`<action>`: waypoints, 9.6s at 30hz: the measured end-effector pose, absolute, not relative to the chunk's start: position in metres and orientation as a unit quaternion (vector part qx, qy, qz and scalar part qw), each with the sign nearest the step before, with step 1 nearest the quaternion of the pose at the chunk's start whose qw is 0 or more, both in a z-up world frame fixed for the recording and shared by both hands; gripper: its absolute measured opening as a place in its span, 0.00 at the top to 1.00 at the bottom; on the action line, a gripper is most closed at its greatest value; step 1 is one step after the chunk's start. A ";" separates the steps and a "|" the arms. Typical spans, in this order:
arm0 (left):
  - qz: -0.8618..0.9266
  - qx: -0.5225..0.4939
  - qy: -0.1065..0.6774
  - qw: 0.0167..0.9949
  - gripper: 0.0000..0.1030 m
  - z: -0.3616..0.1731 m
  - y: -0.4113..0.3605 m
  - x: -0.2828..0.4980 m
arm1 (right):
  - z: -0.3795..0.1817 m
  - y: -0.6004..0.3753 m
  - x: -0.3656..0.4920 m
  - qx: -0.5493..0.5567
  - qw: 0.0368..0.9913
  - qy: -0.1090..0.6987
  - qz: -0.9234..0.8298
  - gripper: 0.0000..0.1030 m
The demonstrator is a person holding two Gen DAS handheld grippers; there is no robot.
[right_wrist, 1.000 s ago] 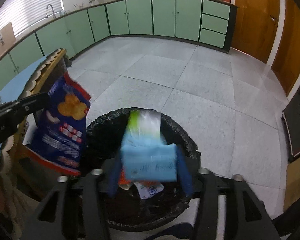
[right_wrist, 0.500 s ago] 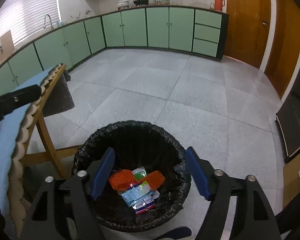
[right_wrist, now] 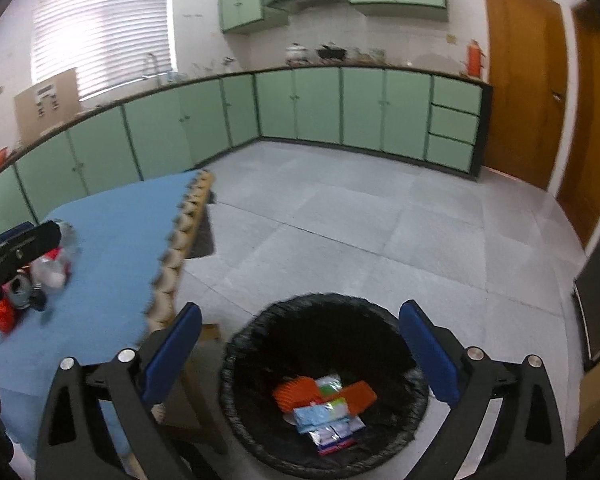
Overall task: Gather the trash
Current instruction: 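Move both tools back over the remaining trash on the table, then grasp the red paper cup with the left gripper while the right gripper grasps the plastic bottle, then carry the red paper cup and plastic bottle over the bin and release both, then move both tools back over the red can and red plastic bag, then grasp the red plastic bag with the left gripper while the right gripper grasps the red can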
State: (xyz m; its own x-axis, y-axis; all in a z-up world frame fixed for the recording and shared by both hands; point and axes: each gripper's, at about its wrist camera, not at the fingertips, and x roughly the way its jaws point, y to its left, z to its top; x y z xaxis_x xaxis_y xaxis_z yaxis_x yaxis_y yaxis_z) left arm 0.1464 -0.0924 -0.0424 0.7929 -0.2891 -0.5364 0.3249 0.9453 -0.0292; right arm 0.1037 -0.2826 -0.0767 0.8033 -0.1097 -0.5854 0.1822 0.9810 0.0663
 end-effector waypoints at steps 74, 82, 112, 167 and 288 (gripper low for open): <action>0.023 -0.027 0.287 0.957 0.90 -0.072 0.146 0.203 | -0.092 -0.040 0.195 0.001 0.944 0.316 0.098 0.10; 0.045 -0.039 0.243 0.968 0.94 -0.064 0.154 0.164 | -0.094 -0.033 0.192 -0.002 0.942 0.318 0.107 0.10; 0.053 -0.057 0.233 0.969 0.95 -0.069 0.160 0.143 | -0.095 -0.022 0.192 -0.004 0.924 0.357 0.135 0.69; -0.254 0.056 0.290 0.921 0.55 -0.098 -0.178 0.162 | -0.078 -0.340 0.135 0.062 0.928 0.349 -0.115 0.51; 0.150 -0.065 0.311 0.936 0.96 -0.092 0.236 0.125 | -0.110 0.072 0.229 -0.027 0.899 0.368 0.235 0.27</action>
State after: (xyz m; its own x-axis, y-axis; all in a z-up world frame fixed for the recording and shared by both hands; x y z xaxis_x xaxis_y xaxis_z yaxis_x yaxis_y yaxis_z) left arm 0.1249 0.2362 -0.0922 0.7611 0.2412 -0.6021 -0.3215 0.9465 -0.0273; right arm 0.2294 0.0723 -0.1098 0.6182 0.4034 -0.6746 -0.4431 0.8877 0.1248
